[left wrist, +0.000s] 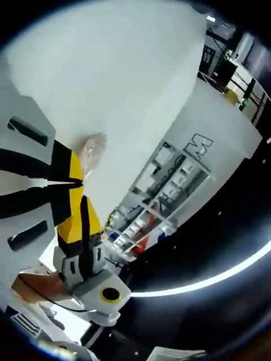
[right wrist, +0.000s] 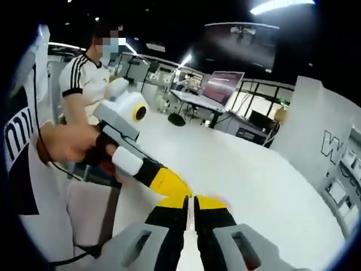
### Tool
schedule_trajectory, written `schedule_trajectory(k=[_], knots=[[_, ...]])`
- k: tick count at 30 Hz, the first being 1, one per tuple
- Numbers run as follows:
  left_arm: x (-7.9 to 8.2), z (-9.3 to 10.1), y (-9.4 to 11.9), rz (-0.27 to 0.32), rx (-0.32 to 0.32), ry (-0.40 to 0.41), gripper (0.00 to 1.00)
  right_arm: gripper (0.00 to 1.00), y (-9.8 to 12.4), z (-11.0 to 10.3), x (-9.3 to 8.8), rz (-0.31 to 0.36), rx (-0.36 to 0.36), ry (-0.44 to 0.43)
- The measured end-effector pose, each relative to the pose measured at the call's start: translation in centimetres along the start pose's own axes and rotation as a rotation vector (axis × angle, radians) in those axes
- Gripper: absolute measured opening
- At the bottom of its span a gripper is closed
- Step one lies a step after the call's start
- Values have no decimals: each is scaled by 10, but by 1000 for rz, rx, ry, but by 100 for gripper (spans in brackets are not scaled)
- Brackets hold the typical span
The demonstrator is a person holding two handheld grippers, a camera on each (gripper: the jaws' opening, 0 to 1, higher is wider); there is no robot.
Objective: Open the resealable bag by pulling the two sides of the seal apart until the entire bag opening is separated and visibly accessible.
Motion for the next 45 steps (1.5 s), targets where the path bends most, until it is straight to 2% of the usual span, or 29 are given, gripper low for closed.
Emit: schedule_trajectory(k=[4,14,17,20,25,31,37,45], knots=[[0,1,0,-4,7,-21,2,1,-3,0,-1,-10,12,-5],[1,2,0,-17,37,-81,2,0,-4,3,-2,-30,-9,7],[1,3,0,-21,46,-102,2,0,-2,4,-3,-25,-7,-36],[0,2,1,-9,37,-86,3,0,-3,3,-3,-20,-3,-64],[-1,-1,1,6,-13,32,5,0,-1,3,-3,16,6,-111],[-2,1,-1,-4,-32,51,2,0,-1,2,-4,7,9,-115],[-1,1,0,-30,-13,79,0,0,-2,2,-3,4,13,-123],[-2,1,0,-45,-1,97,0,0,-1,-1,0,0,-52,-71]])
Point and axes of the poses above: the point that each gripper's makers call its tool centre point, and the gripper's own axes: y roughly backward along the fingers, z roughly to its right, x roughly out of its top, the point moved 9 cm from there along y, roughly backward along the fingers, and after that the axes turned 8 degrees about -z, right-handed, at the moved point
